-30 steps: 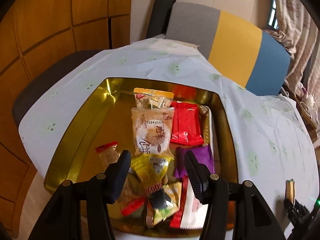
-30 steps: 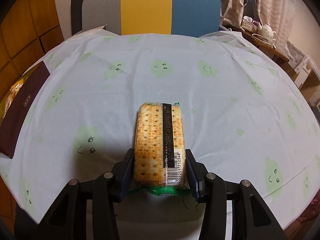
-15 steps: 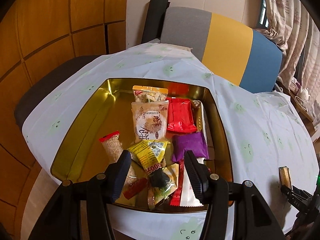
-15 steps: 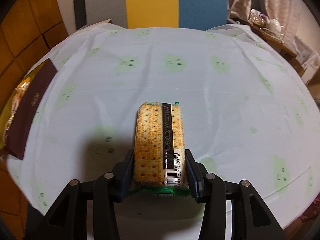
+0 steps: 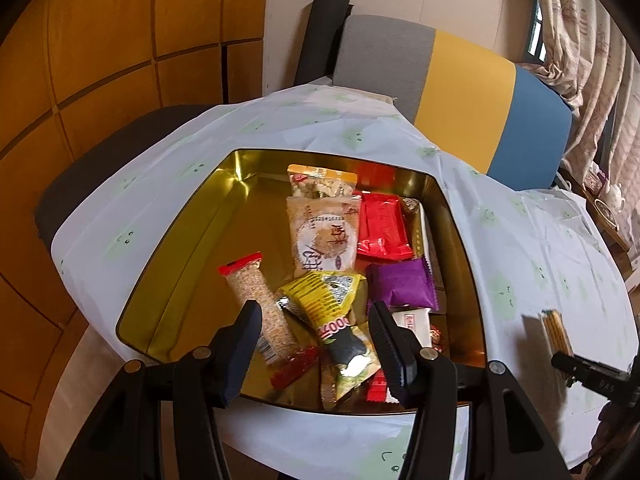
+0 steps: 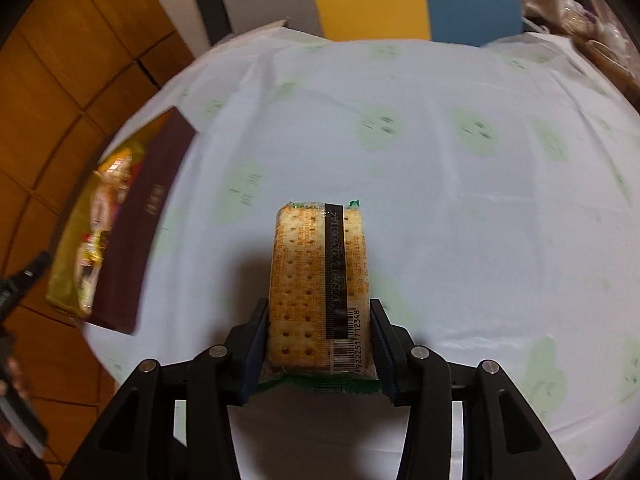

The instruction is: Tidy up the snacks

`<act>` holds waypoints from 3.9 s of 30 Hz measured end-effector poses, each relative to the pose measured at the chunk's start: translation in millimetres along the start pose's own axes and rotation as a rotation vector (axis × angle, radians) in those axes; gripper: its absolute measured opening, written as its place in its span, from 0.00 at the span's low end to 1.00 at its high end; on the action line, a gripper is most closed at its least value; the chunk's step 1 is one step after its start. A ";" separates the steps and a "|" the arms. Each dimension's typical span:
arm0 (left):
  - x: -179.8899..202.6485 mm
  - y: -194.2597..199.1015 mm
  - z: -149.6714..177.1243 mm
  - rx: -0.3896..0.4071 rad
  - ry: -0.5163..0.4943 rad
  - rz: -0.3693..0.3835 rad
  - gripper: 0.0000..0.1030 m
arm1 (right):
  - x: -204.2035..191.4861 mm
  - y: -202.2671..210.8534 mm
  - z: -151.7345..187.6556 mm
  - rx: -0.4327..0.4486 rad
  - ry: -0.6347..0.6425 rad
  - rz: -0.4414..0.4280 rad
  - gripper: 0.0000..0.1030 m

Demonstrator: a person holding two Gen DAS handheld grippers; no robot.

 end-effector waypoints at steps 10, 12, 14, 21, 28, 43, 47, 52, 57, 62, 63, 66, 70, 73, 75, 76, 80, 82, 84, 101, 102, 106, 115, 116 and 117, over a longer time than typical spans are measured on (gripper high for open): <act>-29.4 3.2 -4.3 0.023 0.074 -0.031 0.55 | -115.7 11.0 -46.7 0.047 0.163 -0.167 0.46; -34.2 2.9 -4.5 0.024 0.083 -0.036 0.55 | -146.1 5.7 -54.4 0.046 0.211 -0.194 0.46; -38.0 3.2 -3.0 0.023 0.090 -0.041 0.55 | -171.3 -1.5 -59.4 0.037 0.248 -0.216 0.46; -47.1 2.6 1.0 0.021 0.089 -0.054 0.55 | -233.9 -57.5 -65.9 -0.029 0.347 -0.161 0.46; -57.9 -2.7 8.1 -0.002 0.107 -0.068 0.55 | -244.0 -95.9 -56.9 -0.113 0.360 -0.156 0.53; -40.6 2.7 4.3 0.012 0.066 -0.063 0.55 | -236.3 -76.8 -42.9 -0.077 0.388 -0.191 0.28; -37.8 8.2 2.7 0.028 0.060 -0.068 0.55 | -236.3 -73.4 -39.4 -0.078 0.390 -0.199 0.29; -34.4 16.1 0.7 0.048 0.040 -0.085 0.55 | -234.2 -62.2 -34.1 -0.038 0.397 -0.190 0.29; -31.3 22.7 0.0 0.061 0.037 -0.094 0.55 | -231.2 -38.3 -30.7 0.047 0.422 -0.158 0.29; -21.2 34.8 -0.1 0.104 0.016 -0.091 0.55 | -217.1 -14.0 -25.4 0.134 0.416 -0.091 0.32; -18.3 37.3 -0.1 0.113 0.011 -0.086 0.55 | -211.4 -8.1 -23.9 0.154 0.406 -0.071 0.33; -9.6 43.9 0.8 0.133 -0.004 -0.080 0.59 | -194.4 3.9 -18.4 0.198 0.375 -0.015 0.41; 2.6 48.4 3.9 0.135 -0.011 -0.063 0.61 | -174.0 14.8 -10.5 0.230 0.342 0.040 0.47; 11.2 52.2 5.9 0.137 -0.023 -0.060 0.61 | -160.3 20.5 -7.0 0.239 0.315 0.064 0.49; 15.6 54.8 5.5 0.144 -0.030 -0.055 0.62 | -153.7 24.0 -5.4 0.243 0.298 0.069 0.51; 17.3 56.9 4.9 0.154 -0.033 -0.063 0.62 | -151.7 25.0 -5.3 0.246 0.293 0.072 0.53; 21.0 67.5 0.0 0.208 -0.054 -0.127 0.62 | -146.1 30.7 -5.9 0.267 0.284 0.082 0.54; 21.4 68.8 -1.1 0.216 -0.057 -0.140 0.62 | -144.8 32.2 -5.6 0.272 0.282 0.082 0.55; 21.2 66.8 -0.4 0.202 -0.049 -0.134 0.62 | -145.0 33.0 -5.3 0.278 0.285 0.085 0.55; 21.9 71.8 -2.0 0.230 -0.054 -0.138 0.62 | -141.9 31.5 -3.5 0.276 0.277 0.087 0.58; 21.8 72.0 -2.0 0.231 -0.054 -0.139 0.62 | -142.0 32.0 -3.0 0.278 0.277 0.087 0.58; 21.4 72.9 -2.2 0.233 -0.053 -0.140 0.62 | -142.3 32.6 -2.9 0.280 0.277 0.088 0.58; 20.5 74.8 -1.9 0.233 -0.058 -0.144 0.62 | -143.7 31.9 -1.3 0.279 0.279 0.087 0.58; 20.3 75.4 -2.1 0.234 -0.057 -0.144 0.62 | -144.0 32.0 -1.0 0.279 0.280 0.087 0.58; 20.2 76.0 -2.5 0.236 -0.057 -0.144 0.62 | -144.4 32.1 -0.4 0.279 0.282 0.087 0.58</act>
Point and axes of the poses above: each gripper's, at about its wrist camera, not at the fingertips, and y roughly against the way its jaws point, x to its right, z to its underside, the point moved 6 cm from there along -y, roughly the way its jaws point, and after that the axes turned 7 degrees about x, right-handed, at the moved point
